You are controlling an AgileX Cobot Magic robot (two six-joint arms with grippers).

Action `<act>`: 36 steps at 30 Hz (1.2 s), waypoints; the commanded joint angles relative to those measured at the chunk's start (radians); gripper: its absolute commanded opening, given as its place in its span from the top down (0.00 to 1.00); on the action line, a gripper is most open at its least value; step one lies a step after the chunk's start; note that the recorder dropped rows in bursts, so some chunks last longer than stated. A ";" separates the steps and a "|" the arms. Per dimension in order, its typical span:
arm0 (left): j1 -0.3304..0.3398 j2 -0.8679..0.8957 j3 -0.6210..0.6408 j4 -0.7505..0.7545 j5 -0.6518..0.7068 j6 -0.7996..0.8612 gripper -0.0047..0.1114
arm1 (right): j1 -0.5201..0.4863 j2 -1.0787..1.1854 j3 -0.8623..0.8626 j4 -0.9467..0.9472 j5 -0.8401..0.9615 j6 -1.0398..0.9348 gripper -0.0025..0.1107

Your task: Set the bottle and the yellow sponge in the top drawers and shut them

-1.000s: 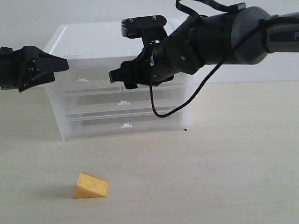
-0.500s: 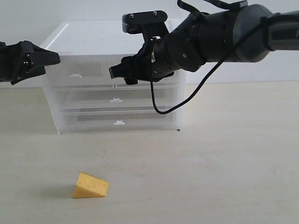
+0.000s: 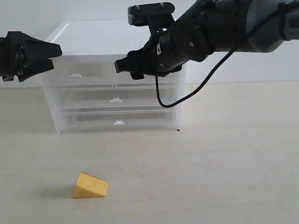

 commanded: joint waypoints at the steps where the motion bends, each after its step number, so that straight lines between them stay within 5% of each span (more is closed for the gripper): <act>1: 0.000 -0.007 0.015 -0.005 -0.048 -0.113 0.42 | -0.009 -0.012 -0.007 -0.002 -0.012 0.008 0.45; 36: -0.004 0.099 0.089 -0.077 0.001 -0.088 0.42 | -0.009 0.008 -0.007 -0.047 -0.059 0.051 0.45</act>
